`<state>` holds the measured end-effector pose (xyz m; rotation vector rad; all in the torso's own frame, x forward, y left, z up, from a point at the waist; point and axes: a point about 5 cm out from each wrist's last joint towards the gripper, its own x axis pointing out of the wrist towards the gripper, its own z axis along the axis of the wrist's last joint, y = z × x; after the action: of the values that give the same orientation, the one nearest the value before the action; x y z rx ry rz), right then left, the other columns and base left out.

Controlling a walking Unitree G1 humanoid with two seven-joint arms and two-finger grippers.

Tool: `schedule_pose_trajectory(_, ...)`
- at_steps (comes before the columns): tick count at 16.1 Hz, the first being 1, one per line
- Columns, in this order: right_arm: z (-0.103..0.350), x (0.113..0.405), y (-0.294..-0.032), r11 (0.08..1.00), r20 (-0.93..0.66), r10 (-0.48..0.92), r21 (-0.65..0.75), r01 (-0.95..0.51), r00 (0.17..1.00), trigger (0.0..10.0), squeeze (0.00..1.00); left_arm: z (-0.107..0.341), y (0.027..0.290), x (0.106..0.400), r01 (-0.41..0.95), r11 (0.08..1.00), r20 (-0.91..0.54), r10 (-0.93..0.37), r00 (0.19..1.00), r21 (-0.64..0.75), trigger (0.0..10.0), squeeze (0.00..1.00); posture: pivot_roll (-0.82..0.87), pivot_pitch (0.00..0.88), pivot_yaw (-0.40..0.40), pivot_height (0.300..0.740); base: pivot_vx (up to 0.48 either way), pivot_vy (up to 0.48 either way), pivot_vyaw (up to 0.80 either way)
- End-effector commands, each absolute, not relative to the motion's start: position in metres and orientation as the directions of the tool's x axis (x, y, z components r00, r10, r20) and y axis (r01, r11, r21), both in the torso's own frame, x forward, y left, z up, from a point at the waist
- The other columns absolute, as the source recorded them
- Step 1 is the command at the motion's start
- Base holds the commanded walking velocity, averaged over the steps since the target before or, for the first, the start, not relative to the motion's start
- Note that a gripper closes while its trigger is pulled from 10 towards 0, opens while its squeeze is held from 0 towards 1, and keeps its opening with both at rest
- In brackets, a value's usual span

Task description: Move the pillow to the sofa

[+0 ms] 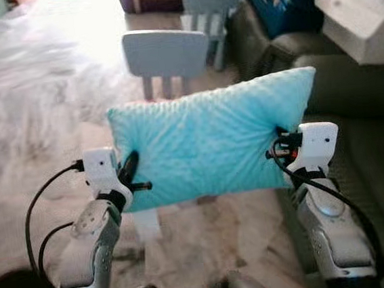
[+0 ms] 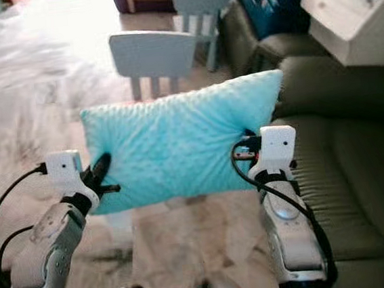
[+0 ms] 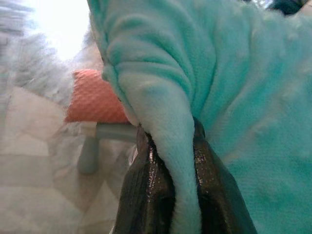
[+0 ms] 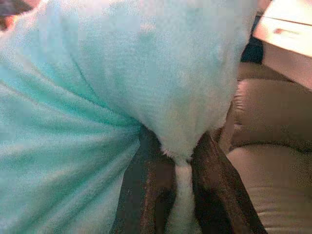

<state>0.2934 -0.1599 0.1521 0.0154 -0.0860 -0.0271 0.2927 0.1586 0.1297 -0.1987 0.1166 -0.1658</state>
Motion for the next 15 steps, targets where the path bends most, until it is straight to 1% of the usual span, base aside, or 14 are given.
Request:
schedule_pose_trajectory(1, 0.154, 0.293, -0.163, 0.999, 0.093, -0.042, 0.012, 0.041, 0.995, 10.0, 0.00, 0.126, 0.158, 0.290, 0.146, 0.965, -0.112, -0.173, 0.979, -0.216, 10.0, 0.00, -0.04, 0.163, -0.059, 0.740, -0.345, 0.000, 0.00)
schedule_pose_trajectory(8, 0.155, 0.292, -0.165, 0.999, 0.092, -0.043, 0.009, 0.043, 0.995, 10.0, 0.00, 0.126, 0.156, 0.291, 0.147, 0.964, -0.112, -0.175, 0.978, -0.219, 10.0, 0.00, -0.05, 0.164, -0.060, 0.740, -0.328, 0.000, 0.00)
schedule_pose_trajectory(12, 0.155, 0.292, -0.165, 0.999, 0.092, -0.043, 0.007, 0.042, 0.995, 10.0, 0.00, 0.126, 0.160, 0.293, 0.130, 0.967, -0.115, -0.158, 0.981, -0.218, 10.0, 0.00, -0.05, 0.164, -0.061, 0.740, 0.000, 0.000, 0.00)
schedule_pose_trajectory(15, 0.155, 0.292, -0.165, 0.999, 0.090, -0.043, 0.006, 0.043, 0.995, 10.0, 0.00, 0.131, 0.170, 0.299, 0.095, 0.971, -0.108, -0.121, 0.987, -0.219, 10.0, 0.00, -0.06, 0.165, -0.060, 0.740, 0.000, 0.000, 0.00)
